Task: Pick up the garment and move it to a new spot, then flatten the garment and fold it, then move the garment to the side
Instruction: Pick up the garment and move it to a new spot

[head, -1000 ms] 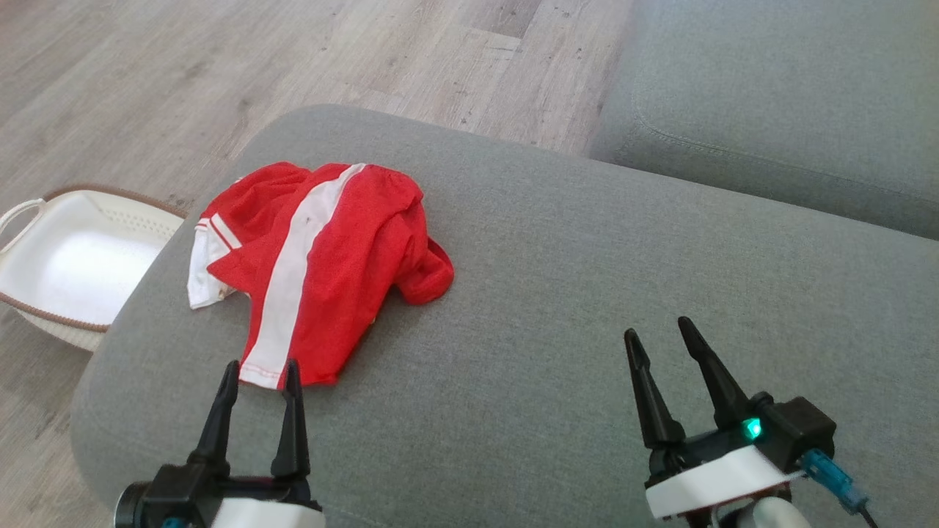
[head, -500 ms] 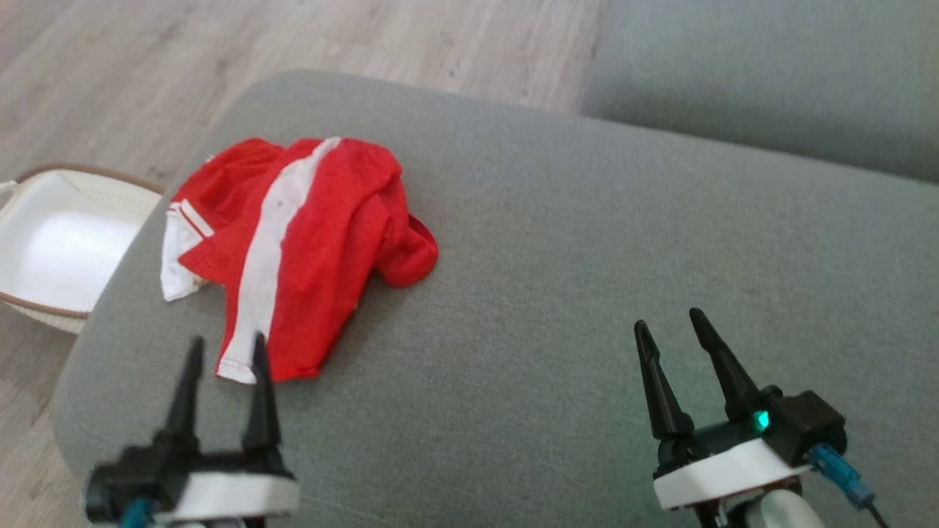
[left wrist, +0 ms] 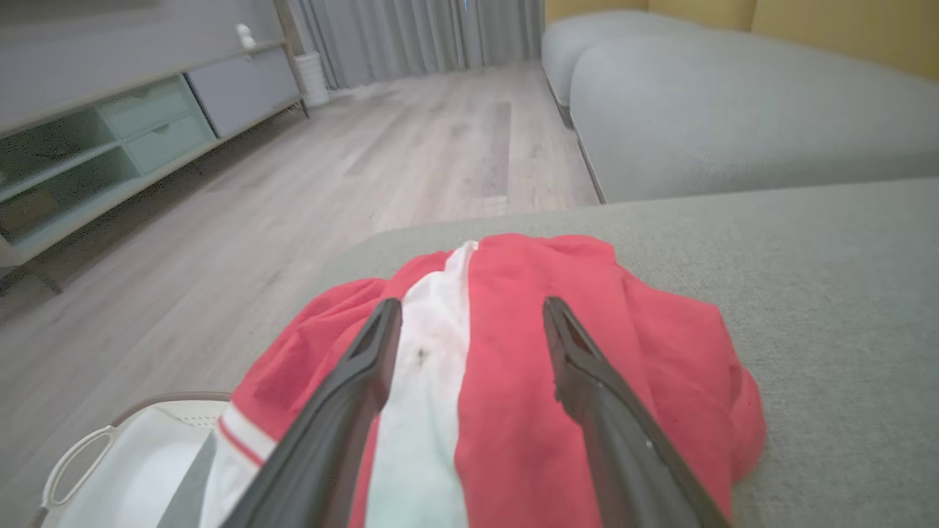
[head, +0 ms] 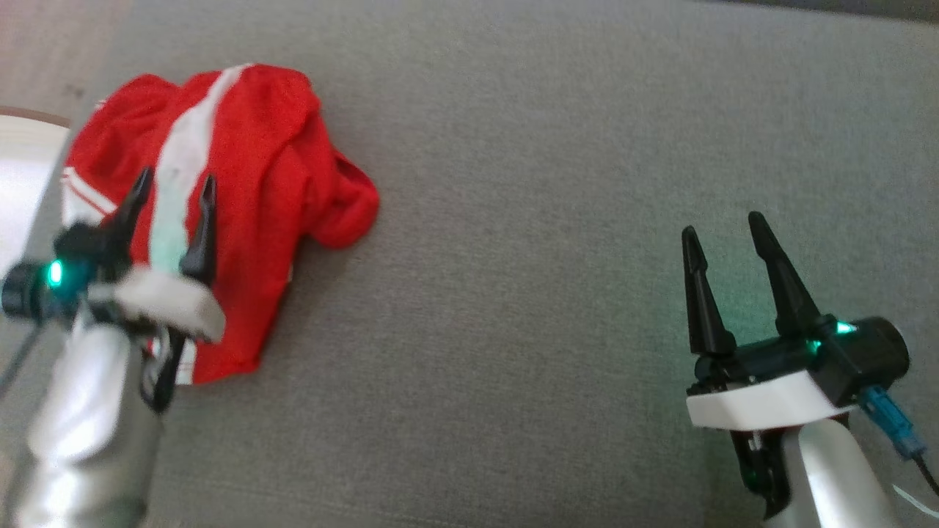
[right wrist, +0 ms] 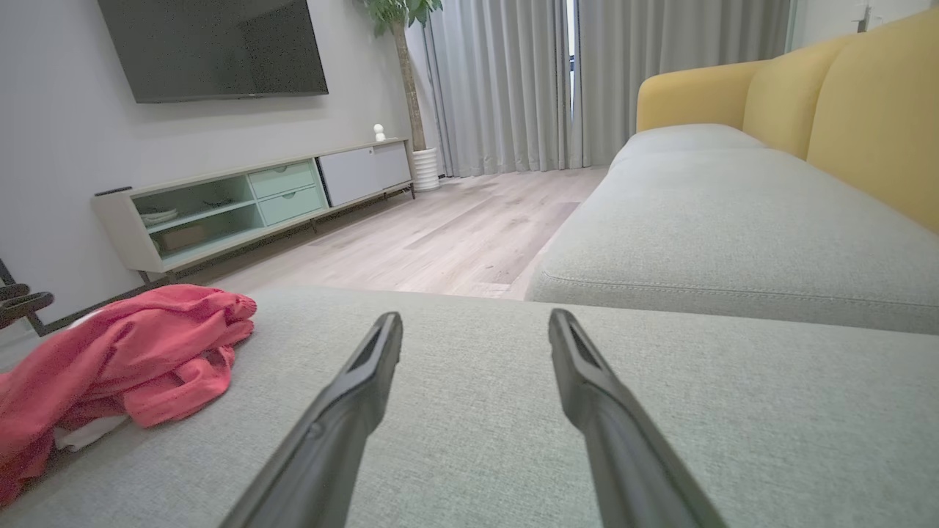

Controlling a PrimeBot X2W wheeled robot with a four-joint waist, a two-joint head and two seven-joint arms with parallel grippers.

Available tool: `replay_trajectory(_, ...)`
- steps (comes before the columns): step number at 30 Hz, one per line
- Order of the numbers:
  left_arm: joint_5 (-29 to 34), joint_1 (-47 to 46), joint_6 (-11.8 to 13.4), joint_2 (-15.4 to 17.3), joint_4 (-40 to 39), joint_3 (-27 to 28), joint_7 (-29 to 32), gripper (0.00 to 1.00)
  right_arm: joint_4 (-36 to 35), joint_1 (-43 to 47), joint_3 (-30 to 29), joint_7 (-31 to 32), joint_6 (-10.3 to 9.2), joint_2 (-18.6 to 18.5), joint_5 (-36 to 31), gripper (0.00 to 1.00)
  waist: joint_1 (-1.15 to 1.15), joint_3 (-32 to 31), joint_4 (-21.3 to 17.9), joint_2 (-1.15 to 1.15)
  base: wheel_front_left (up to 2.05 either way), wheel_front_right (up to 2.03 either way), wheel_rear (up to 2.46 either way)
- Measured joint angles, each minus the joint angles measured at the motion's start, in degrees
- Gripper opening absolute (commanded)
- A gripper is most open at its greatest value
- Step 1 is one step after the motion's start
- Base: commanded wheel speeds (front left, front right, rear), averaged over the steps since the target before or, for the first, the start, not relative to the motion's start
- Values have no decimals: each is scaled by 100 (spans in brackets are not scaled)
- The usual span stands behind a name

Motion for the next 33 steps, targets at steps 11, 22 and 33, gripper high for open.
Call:
replay_trajectory(11, -1604, -1356, -1, 864, 1218, -1407, 1739, 100, -153, -212, 33, -1, 0, -3, -75, 100, -1, 531, -467, 0, 0, 0, 0)
replay_trajectory(22, -2054, -1585, -1, 1090, 1549, -1837, 1386, 0, -142, -213, 26, -1, 0, -3, -66, 100, -2, 488, -541, 0, 0, 0, 0)
replay_trajectory(33, -2440, -1974, 57, 1070, 1072, -1217, -245, 0, 25, -196, 24, -24, 0, -3, 230, 100, -3, -47, -559, 0, 0, 0, 0)
